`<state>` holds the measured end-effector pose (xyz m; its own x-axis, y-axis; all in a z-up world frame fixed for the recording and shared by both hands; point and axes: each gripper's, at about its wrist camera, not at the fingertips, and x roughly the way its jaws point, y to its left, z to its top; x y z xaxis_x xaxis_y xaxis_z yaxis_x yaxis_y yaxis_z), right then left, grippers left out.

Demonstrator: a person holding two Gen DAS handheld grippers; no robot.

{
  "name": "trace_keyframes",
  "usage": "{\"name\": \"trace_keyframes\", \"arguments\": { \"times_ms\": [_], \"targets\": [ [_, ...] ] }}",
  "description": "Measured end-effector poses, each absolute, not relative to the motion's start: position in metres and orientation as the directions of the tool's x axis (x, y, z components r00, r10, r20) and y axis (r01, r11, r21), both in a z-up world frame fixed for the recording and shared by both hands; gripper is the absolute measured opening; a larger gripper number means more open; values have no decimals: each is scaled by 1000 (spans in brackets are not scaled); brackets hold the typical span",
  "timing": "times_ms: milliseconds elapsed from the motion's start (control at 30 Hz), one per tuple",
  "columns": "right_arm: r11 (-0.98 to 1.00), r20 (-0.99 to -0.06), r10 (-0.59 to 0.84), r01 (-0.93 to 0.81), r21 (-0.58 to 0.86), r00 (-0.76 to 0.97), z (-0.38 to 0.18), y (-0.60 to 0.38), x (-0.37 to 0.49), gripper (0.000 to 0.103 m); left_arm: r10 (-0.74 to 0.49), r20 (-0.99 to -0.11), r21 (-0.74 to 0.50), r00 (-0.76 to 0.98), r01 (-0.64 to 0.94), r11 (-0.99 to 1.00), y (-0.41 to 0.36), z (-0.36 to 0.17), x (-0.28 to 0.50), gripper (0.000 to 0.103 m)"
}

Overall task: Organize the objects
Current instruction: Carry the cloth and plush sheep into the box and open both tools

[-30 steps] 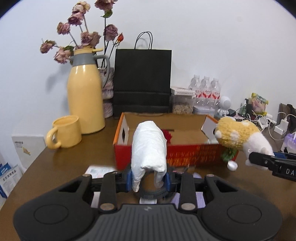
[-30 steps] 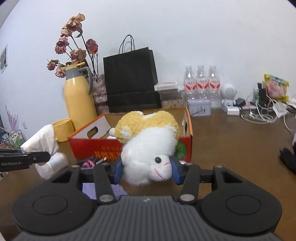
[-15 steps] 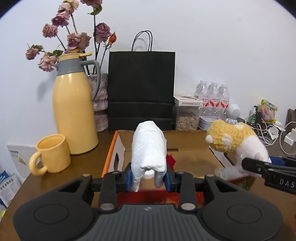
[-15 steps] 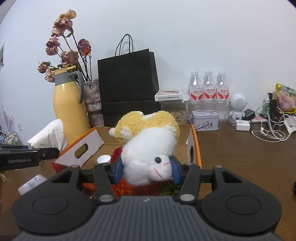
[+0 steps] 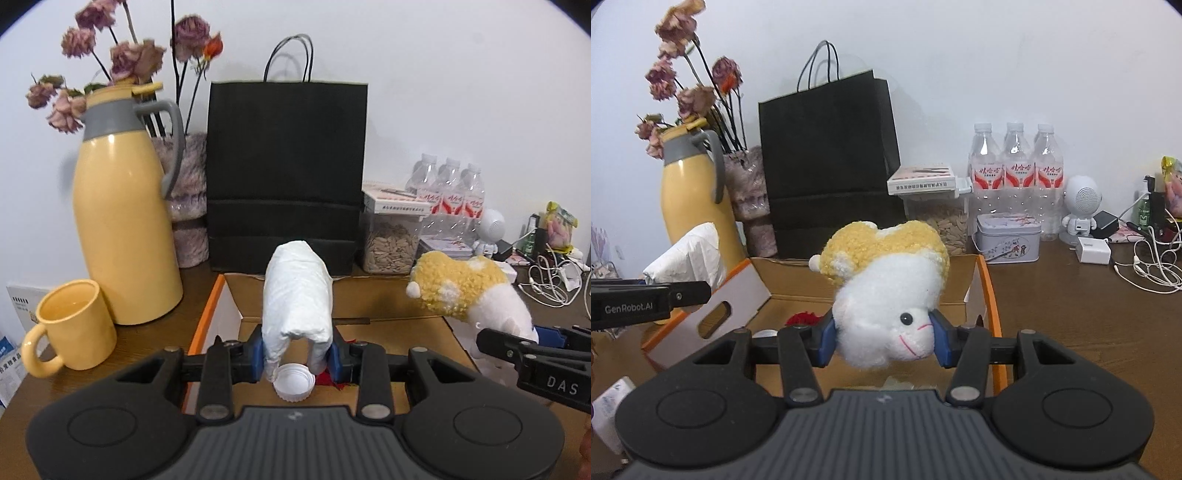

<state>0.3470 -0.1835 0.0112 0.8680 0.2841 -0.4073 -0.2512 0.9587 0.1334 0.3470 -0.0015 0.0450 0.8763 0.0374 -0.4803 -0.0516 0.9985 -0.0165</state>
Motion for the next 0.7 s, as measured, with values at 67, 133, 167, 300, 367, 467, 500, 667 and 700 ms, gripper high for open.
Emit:
{"name": "trace_keyframes", "arguments": {
  "times_ms": [67, 133, 167, 300, 367, 467, 500, 667, 700],
  "targets": [
    [960, -418, 280, -248, 131, 864, 8, -184, 355, 51, 42, -493, -17, 869, -58, 998, 0, 41, 356, 31],
    [961, -427, 276, -245, 128, 861, 5, -185, 361, 51, 50, -508, -17, 860, -69, 997, 4, 37, 363, 31],
    [962, -431, 273, -242, 126, 860, 4, -185, 364, 51, 56, -516, -15, 855, -74, 997, 5, 35, 367, 31],
    [963, -448, 268, -236, 126, 853, 0, -187, 371, 51, 65, -541, -4, 839, -80, 997, 5, 27, 375, 31],
    [963, -460, 269, -239, 124, 846, -3, -186, 373, 51, 62, -541, 3, 839, -72, 997, 3, 25, 376, 33],
    [960, -479, 280, -254, 121, 832, -6, -184, 375, 56, 77, -533, 24, 843, -77, 997, -1, 25, 374, 78],
    [958, -487, 284, -260, 118, 826, -6, -182, 376, 60, 89, -526, 36, 846, -82, 996, -3, 25, 372, 97],
    [960, -468, 275, -269, 82, 840, -3, -177, 367, 103, 95, -493, 72, 865, -69, 995, -10, 28, 368, 103],
    [960, -462, 271, -269, 71, 844, -1, -175, 365, 103, 94, -491, 74, 866, -66, 995, -11, 28, 367, 103]
  ]
}}
